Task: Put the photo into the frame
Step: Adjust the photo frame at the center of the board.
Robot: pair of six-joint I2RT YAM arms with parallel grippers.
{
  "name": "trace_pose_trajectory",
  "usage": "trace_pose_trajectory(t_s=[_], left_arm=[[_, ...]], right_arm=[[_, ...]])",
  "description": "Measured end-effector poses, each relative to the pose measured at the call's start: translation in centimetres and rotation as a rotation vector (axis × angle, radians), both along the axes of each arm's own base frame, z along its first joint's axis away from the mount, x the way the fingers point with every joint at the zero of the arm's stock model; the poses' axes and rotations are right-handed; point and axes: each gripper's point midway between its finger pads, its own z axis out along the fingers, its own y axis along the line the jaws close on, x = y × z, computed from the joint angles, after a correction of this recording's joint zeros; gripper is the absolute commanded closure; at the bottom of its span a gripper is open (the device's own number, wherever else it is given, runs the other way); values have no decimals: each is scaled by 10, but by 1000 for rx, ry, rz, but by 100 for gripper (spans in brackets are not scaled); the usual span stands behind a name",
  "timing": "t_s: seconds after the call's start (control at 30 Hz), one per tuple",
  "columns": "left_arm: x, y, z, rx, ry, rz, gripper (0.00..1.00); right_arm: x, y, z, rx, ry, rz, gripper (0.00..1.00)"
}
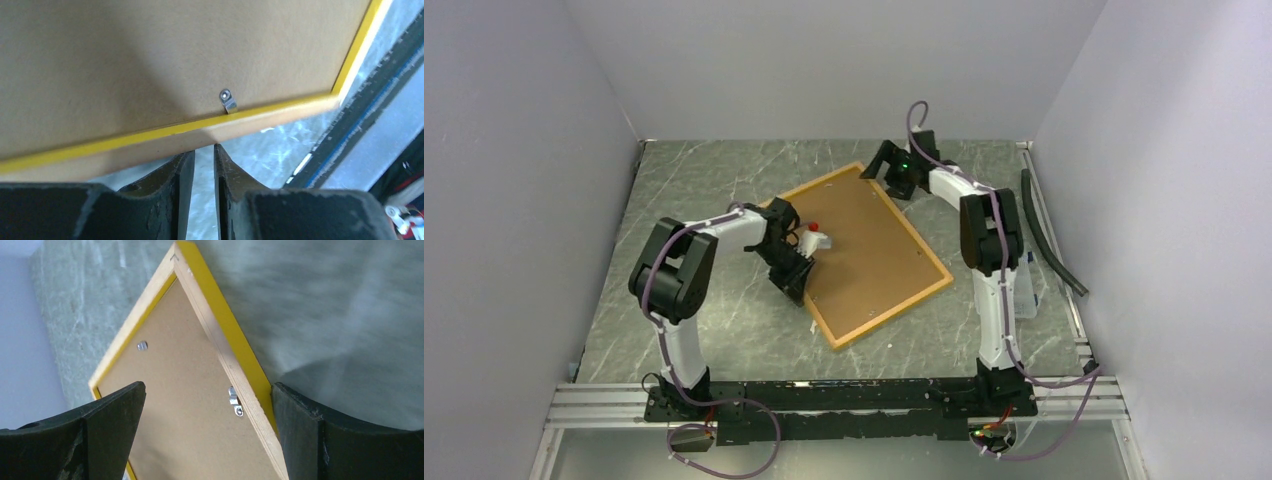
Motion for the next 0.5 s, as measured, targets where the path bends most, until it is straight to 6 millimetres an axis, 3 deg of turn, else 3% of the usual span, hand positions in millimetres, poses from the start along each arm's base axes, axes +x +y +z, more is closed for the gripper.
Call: trace_pose_trajectory(t_s=[0.13,0.2,0.27,0.33,0.5], left_arm=[[-29,-14,1,1,107,-45,64],[-41,-15,4,2,160,-54,56],[-46,-13,8,-1,188,-52,50],[-41,-9,13,-15,191,-42,45],[6,5,53,-94,100,17,25]], right_arm=[[11,55,6,2,-66,98,0],[7,69,9,-13,-81,129,0],[3,70,13,-21,-76,137,0],[-5,62,19,-25,-55,129,0],[-41,1,56,-68,-19,17,0]])
